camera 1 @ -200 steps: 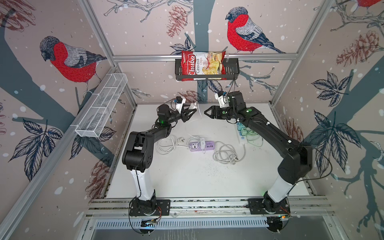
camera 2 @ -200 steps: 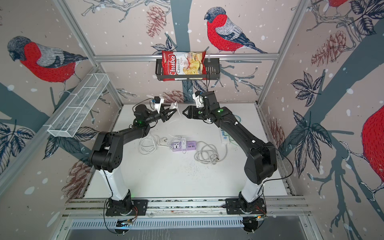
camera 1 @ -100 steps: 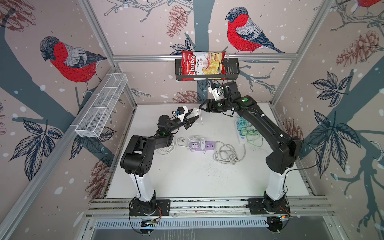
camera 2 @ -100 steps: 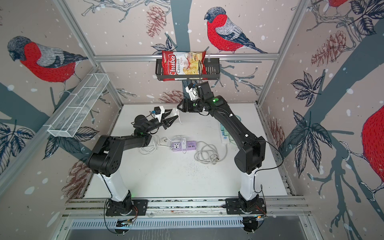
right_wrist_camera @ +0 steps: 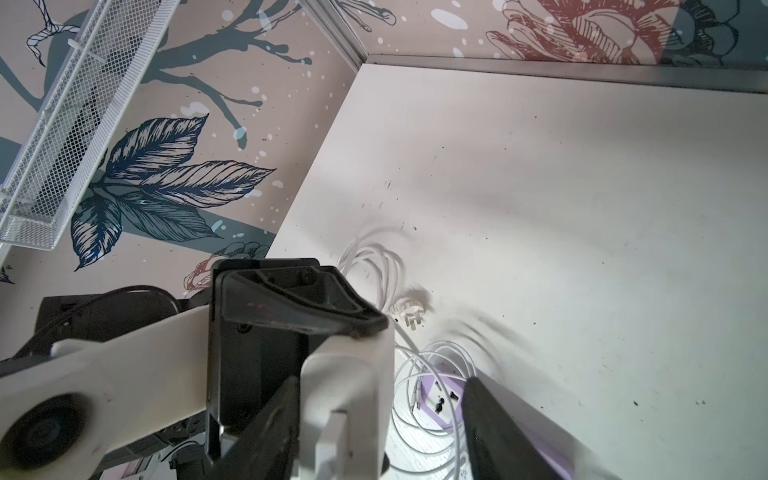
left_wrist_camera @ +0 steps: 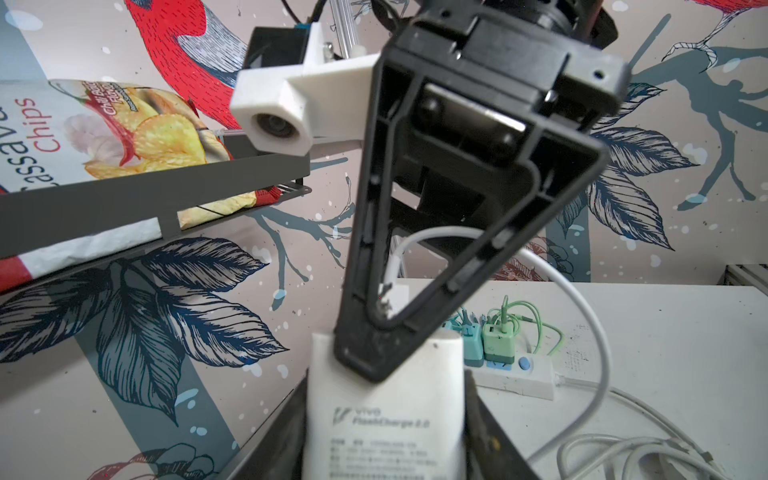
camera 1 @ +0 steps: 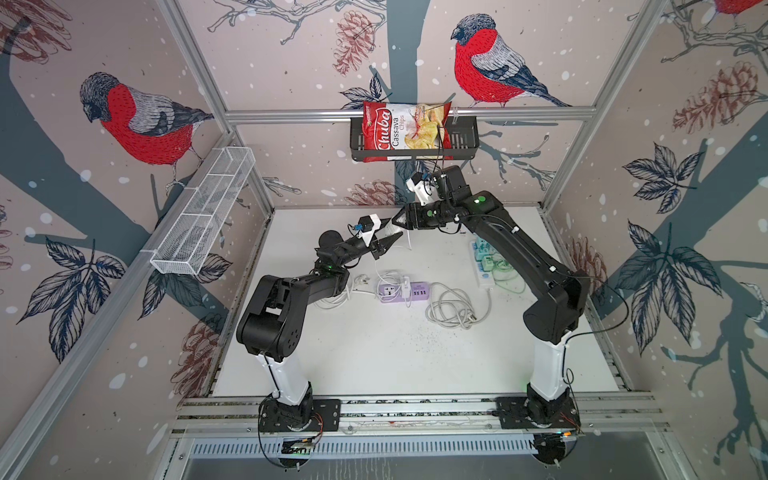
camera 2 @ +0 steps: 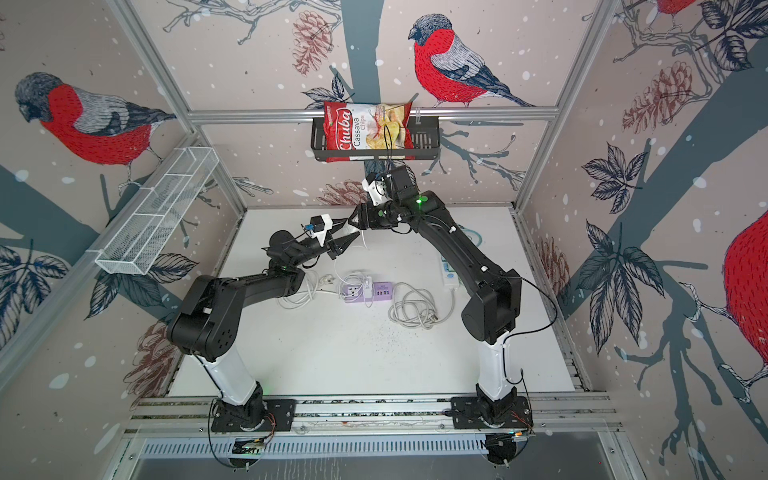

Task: Insert the plug
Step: 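Close the right gripper on the white charger held by the left gripper, then open the left gripper and lower it toward the white cables while right gripper holds charger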

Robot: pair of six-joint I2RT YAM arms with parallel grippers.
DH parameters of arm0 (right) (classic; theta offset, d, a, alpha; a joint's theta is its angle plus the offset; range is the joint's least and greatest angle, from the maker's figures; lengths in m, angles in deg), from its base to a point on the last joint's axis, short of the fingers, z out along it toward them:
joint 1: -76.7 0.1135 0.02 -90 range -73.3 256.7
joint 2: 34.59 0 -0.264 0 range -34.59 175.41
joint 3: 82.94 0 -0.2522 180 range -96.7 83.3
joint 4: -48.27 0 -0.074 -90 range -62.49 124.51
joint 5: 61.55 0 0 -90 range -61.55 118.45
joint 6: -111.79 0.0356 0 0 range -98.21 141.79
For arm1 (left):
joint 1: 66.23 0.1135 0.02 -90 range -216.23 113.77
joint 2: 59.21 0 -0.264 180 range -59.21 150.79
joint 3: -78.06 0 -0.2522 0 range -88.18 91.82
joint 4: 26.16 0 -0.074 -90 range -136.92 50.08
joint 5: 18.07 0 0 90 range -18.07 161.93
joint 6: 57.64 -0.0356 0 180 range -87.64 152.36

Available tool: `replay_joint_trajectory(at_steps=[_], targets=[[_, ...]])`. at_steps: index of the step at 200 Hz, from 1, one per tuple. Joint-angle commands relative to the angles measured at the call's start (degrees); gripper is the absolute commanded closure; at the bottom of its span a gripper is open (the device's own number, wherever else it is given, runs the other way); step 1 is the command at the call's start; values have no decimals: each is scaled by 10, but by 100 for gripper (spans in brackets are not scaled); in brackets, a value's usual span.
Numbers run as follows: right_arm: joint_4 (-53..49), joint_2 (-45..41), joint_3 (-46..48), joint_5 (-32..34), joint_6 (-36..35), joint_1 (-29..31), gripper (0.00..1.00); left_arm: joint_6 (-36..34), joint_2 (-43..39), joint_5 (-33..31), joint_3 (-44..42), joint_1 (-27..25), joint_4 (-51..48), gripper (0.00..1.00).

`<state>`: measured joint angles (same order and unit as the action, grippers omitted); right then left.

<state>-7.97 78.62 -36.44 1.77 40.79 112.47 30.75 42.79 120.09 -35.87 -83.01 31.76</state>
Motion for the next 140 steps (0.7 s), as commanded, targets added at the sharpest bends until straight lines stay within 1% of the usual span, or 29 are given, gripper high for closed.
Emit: replay_joint_trajectory(at_steps=[1, 22, 51, 77, 88, 112, 131, 140], targets=[[-7, -4, -5, -3, -14, 6, 39, -13, -2, 0, 3, 0, 16, 72], [-14, -5, -2, 2, -12, 8, 44, -14, -7, -2, 2, -2, 17, 72], [-13, -11, 10, 3, -14, 10, 45, -17, -8, 0, 8, -3, 7, 72], [-13, -12, 14, 4, -16, 10, 53, -19, -9, 2, 8, -4, 3, 72], [-10, -14, 16, 3, -17, 10, 54, -19, -9, 6, 7, -5, 3, 72], [-7, -11, 14, 0, -18, 11, 61, -19, -12, 9, 6, -7, 4, 72], [-6, -9, 15, -6, -19, 13, 71, -20, -13, 7, 3, -9, 3, 71], [-6, -9, 16, -5, -21, 14, 76, -19, -13, 5, 4, -8, 3, 67]])
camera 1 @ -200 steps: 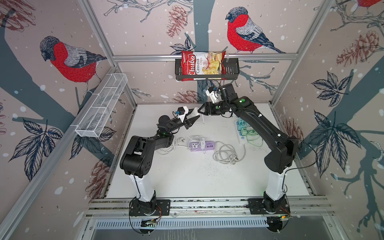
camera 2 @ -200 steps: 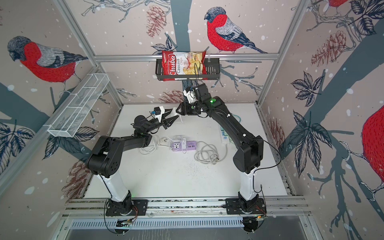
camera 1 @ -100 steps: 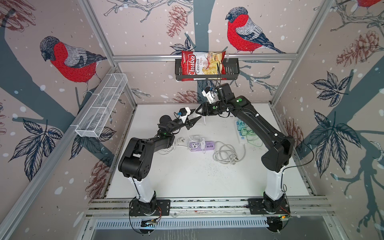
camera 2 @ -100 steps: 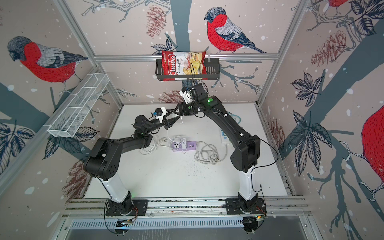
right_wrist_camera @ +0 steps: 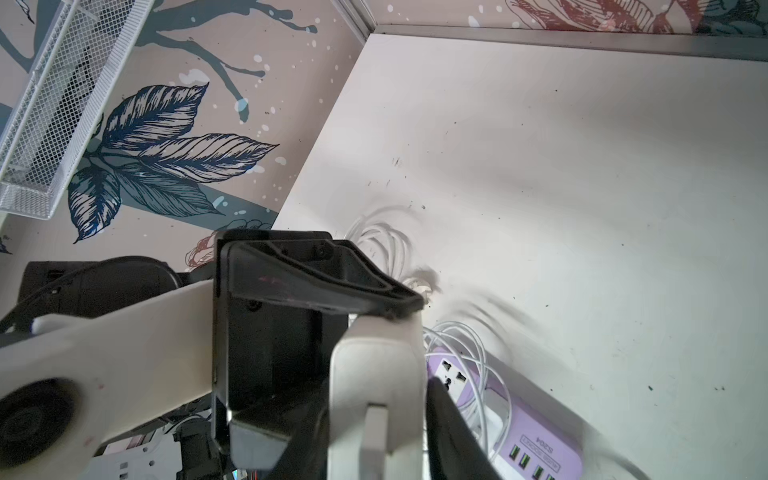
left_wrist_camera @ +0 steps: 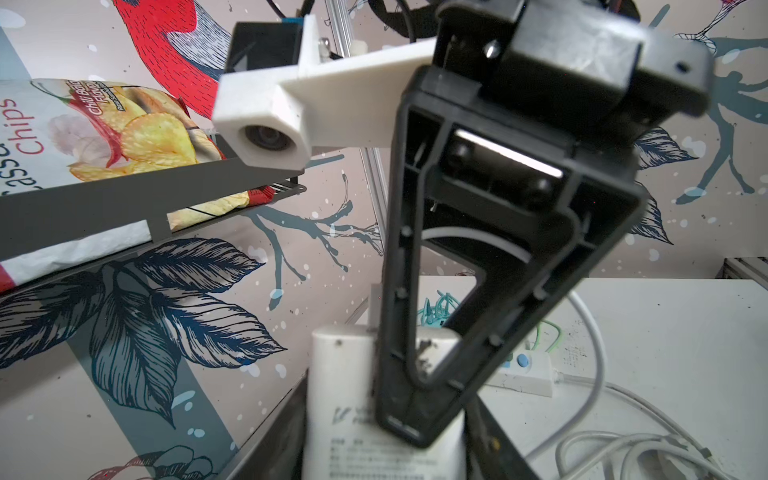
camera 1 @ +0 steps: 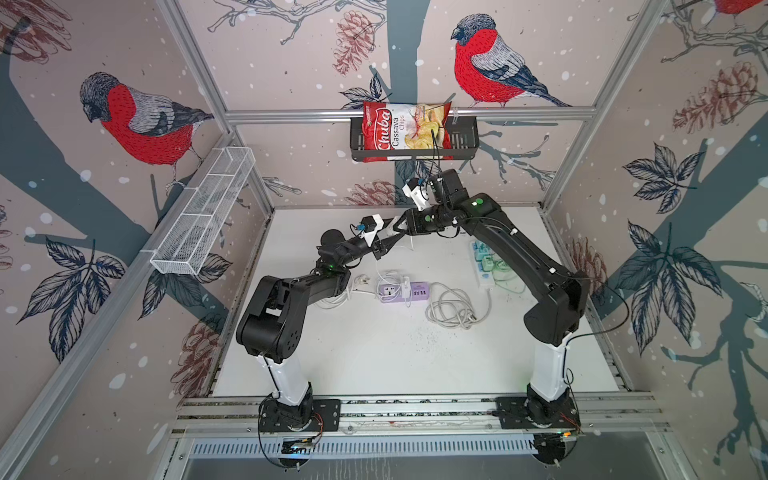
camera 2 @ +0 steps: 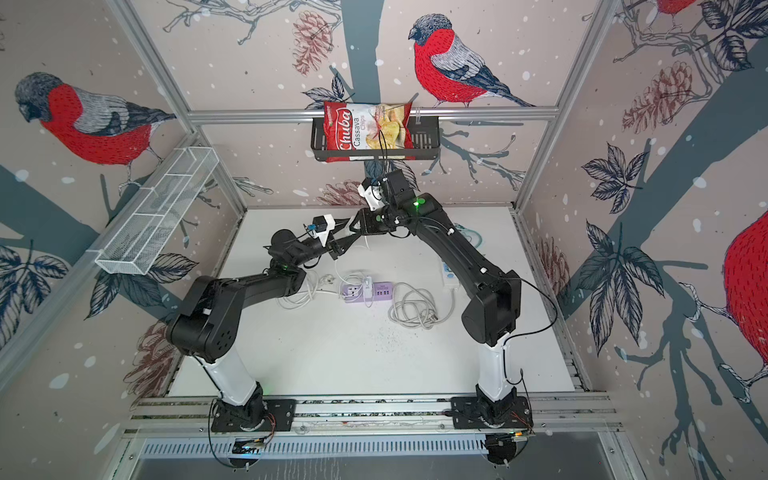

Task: Insert the plug

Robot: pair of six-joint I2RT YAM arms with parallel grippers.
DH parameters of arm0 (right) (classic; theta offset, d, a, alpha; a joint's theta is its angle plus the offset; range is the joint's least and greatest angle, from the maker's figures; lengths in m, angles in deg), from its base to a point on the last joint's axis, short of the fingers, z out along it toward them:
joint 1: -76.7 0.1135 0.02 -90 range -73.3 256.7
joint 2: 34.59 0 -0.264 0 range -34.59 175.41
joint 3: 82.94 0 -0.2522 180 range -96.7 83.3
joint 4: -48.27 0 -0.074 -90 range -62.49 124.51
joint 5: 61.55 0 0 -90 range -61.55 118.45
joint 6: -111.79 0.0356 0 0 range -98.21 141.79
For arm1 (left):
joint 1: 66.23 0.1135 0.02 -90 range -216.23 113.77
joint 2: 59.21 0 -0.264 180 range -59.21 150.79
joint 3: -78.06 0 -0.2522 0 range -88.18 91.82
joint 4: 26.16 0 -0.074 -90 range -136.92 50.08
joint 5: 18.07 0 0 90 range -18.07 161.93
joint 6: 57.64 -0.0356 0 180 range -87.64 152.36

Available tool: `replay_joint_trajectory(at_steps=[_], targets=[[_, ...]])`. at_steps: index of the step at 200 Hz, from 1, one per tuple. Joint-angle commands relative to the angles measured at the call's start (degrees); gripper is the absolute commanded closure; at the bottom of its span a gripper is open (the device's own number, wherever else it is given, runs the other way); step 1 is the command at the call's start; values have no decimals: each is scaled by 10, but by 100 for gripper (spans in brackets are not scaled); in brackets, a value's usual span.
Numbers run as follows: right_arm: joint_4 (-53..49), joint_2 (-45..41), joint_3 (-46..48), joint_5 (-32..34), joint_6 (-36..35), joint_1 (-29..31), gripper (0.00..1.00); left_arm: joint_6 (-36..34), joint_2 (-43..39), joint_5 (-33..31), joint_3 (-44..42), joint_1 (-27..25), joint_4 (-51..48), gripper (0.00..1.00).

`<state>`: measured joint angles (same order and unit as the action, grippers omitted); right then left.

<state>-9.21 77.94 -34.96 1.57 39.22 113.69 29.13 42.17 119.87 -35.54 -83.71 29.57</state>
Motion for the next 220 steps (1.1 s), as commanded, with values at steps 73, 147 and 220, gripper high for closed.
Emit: replay_joint_trajectory(at_steps=[73, 147, 220], targets=[[30, -66, 50, 75, 10, -21, 96, -77, -93, -68, -20, -1, -139, 17], [188, -126, 179, 36, 73, -61, 94, -20, -310, -252, -153, -41, -375, 41], [192, -111, 155, 16, 65, -61, 93, 148, -362, -355, -233, -139, -574, 44]])
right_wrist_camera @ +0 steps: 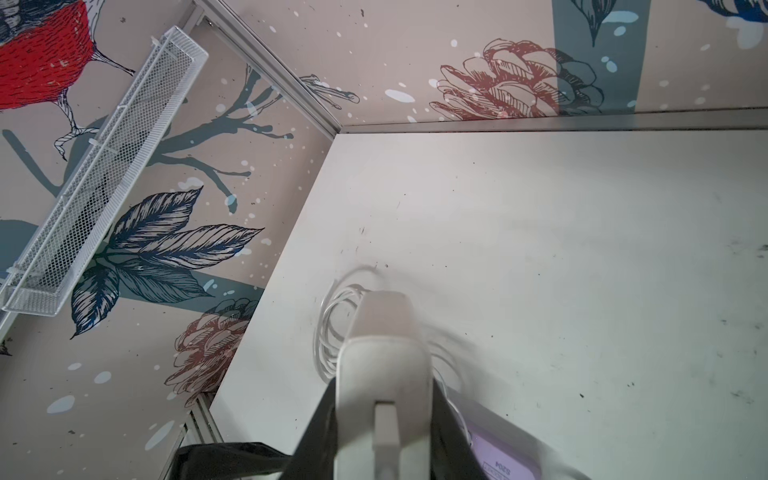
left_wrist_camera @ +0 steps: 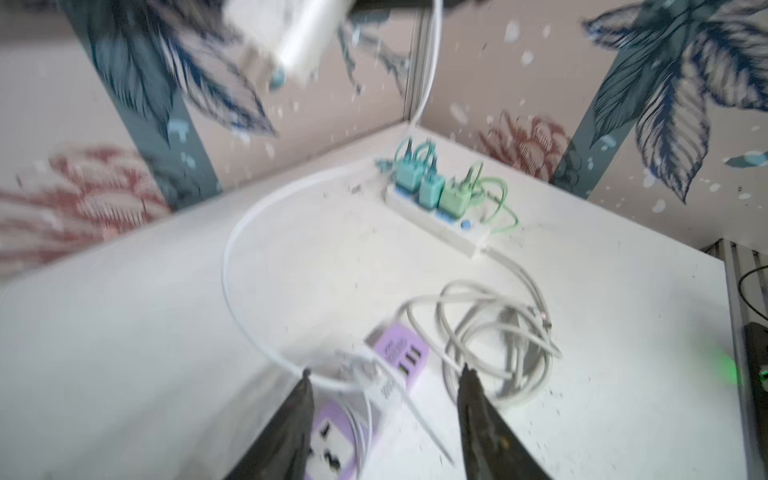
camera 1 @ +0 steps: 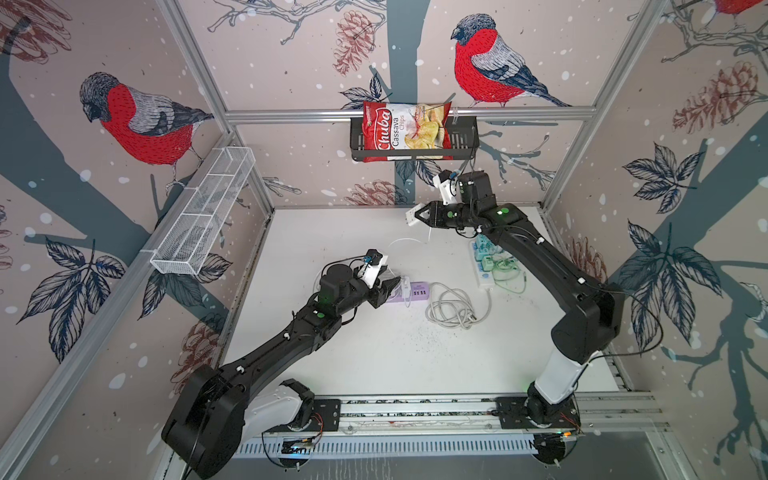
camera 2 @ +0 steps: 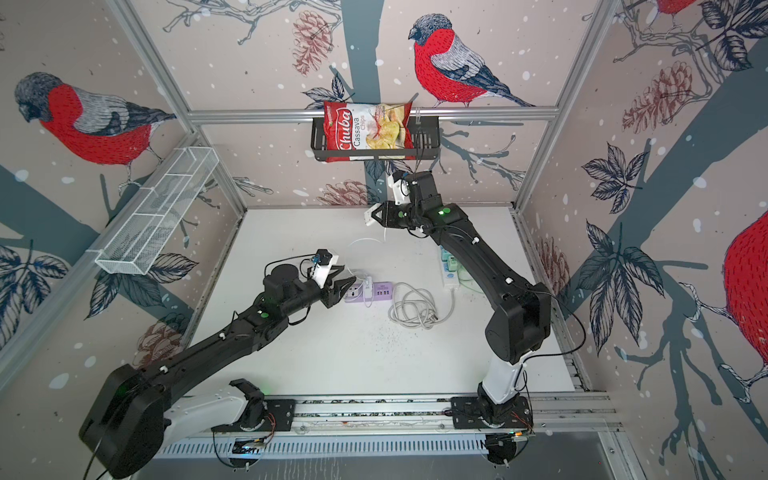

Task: Insert the plug

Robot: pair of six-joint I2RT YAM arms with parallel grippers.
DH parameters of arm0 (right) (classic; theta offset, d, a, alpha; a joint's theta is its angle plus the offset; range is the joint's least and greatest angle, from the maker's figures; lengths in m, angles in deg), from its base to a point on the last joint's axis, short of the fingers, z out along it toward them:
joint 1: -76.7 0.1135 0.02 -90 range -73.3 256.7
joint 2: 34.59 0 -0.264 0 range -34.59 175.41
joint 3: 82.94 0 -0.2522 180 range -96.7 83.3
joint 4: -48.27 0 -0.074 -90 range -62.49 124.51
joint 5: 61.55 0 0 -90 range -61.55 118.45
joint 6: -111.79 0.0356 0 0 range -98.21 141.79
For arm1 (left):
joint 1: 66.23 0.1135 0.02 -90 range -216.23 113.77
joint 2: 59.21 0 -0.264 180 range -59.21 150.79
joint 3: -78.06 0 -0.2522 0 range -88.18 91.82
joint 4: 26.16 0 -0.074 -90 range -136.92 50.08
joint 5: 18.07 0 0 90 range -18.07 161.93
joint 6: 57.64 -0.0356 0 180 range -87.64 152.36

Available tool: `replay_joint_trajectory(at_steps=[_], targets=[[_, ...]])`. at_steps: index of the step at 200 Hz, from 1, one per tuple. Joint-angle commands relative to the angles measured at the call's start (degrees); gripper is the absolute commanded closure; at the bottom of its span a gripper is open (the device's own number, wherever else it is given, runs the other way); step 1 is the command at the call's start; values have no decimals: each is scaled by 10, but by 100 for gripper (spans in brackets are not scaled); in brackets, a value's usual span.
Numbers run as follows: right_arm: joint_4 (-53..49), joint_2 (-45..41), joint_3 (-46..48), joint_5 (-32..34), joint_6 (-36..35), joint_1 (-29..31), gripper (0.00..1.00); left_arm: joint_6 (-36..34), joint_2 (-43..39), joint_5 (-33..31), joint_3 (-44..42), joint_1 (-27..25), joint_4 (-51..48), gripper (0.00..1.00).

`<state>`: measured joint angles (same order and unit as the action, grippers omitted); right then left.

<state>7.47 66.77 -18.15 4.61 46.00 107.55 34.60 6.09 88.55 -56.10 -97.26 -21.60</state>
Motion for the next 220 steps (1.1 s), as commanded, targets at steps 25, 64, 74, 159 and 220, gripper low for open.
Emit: replay_joint_trajectory(at_steps=[25, 64, 74, 159, 220], targets=[[28, 0, -13, -20, 0, 1, 92, 124, 22, -63, -42, -4, -59, 44], [40, -12, 12, -25, 3, 8, 92, 122, 124, -80, -2, -4, -46, 47], [44, -18, 22, -26, 3, 10, 92, 120, 159, -111, 25, -3, -63, 51], [39, -94, 127, -24, -25, 44, 90, 104, 354, -103, 162, 65, -26, 57], [-9, -149, 223, -2, -64, 58, 89, 122, 449, -21, 238, 71, 41, 56]])
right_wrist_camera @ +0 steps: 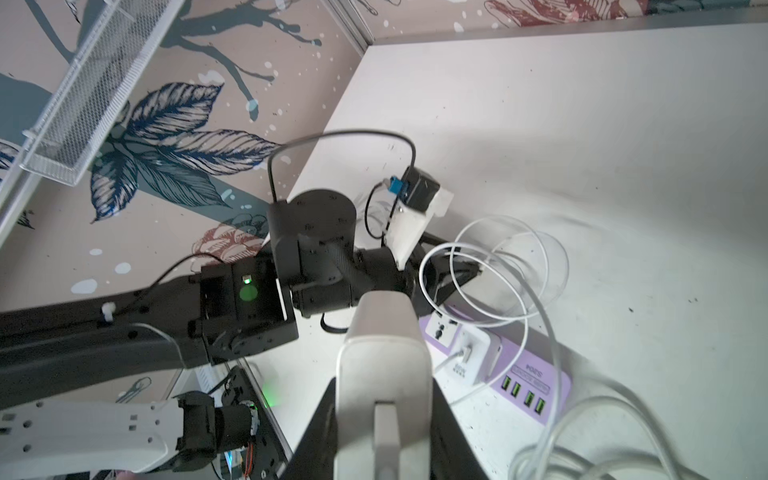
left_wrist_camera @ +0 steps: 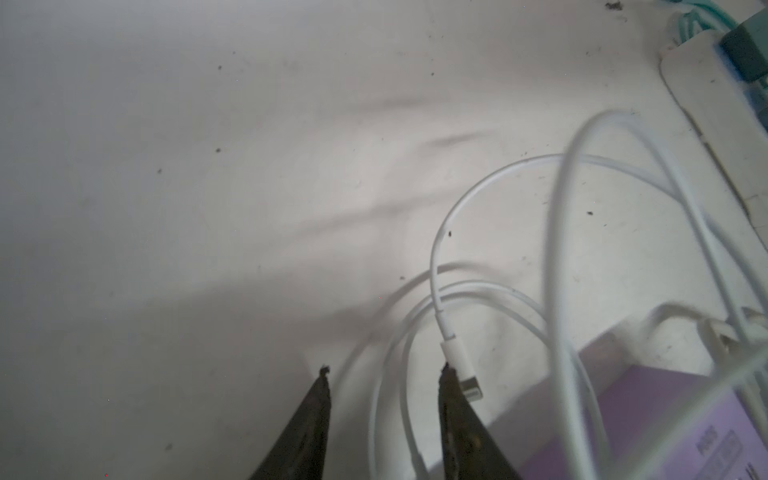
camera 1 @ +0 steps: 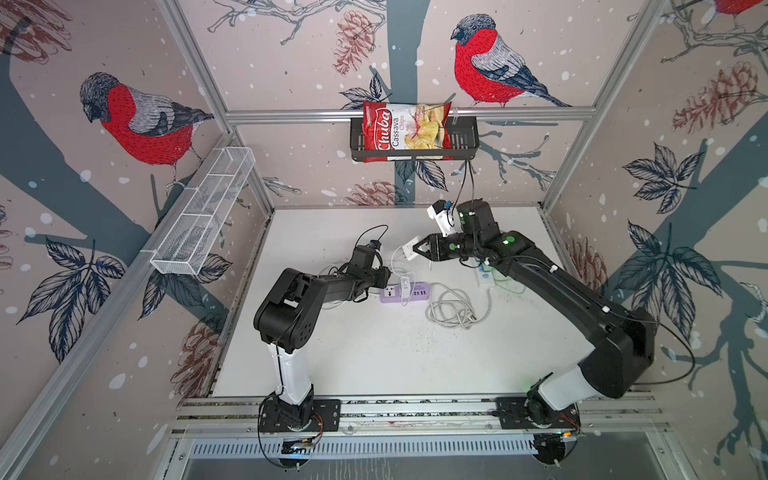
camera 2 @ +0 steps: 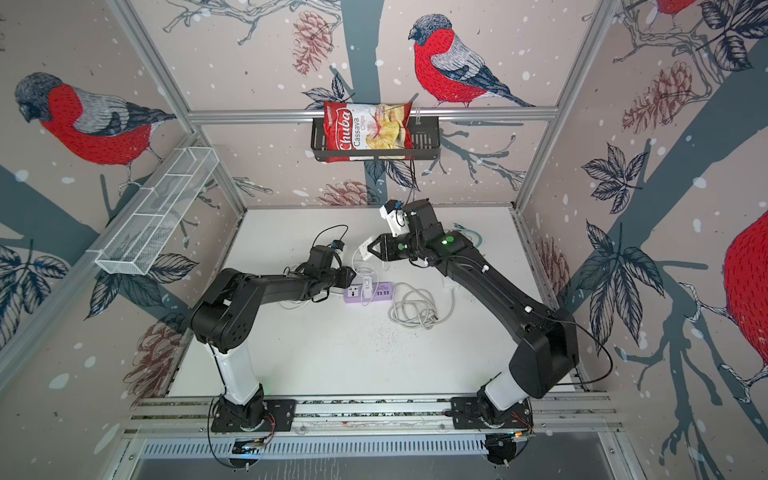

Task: Insert the plug

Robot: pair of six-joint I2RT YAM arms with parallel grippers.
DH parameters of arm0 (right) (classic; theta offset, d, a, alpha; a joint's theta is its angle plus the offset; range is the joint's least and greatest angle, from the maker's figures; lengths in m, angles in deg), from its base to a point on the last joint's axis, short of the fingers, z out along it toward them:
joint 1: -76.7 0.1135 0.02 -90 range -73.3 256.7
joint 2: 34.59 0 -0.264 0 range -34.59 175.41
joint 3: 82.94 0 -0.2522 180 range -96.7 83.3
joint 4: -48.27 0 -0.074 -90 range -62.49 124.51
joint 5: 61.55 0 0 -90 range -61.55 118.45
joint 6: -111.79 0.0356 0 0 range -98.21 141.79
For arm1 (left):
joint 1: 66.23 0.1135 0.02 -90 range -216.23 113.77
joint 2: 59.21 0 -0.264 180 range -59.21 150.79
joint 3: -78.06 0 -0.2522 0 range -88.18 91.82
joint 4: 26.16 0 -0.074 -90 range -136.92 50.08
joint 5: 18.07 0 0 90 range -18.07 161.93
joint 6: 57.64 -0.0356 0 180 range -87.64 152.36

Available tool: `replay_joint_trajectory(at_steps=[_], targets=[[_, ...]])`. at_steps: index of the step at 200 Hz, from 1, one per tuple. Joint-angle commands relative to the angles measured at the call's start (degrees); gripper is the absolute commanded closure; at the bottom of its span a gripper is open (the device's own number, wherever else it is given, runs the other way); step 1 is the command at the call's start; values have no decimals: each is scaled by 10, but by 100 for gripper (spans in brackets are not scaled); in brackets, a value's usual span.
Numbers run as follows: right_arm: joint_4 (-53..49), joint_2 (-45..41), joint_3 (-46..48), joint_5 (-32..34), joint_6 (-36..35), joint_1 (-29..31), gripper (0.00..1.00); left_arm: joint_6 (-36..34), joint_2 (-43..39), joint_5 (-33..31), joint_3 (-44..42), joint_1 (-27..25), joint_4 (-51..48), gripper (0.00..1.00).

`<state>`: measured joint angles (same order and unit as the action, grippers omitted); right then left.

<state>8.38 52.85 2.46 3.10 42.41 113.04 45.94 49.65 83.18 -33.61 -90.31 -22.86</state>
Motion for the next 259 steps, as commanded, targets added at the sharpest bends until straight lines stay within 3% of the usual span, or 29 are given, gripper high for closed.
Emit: replay_joint_trajectory(at_steps=[1, 73, 119, 157, 208, 259], targets=[[-18, -11, 19, 13, -29, 3, 89, 8, 14, 33, 14, 2, 55, 56], [-37, 15, 22, 18, -56, 41, 90, 22, 73, 6, 34, 12, 97, 56], [-68, 85, -40, 54, -48, 76, 91, 42, 12, -16, -47, 25, 145, 55], [-103, 136, -86, 105, -23, 93, 92, 45, -14, 19, -78, 26, 144, 54], [-113, 144, -94, 113, -14, 112, 92, 84, -56, 56, -158, 25, 174, 55], [-140, 140, -92, 112, -28, 123, 92, 111, -143, 17, -247, -19, 174, 55]])
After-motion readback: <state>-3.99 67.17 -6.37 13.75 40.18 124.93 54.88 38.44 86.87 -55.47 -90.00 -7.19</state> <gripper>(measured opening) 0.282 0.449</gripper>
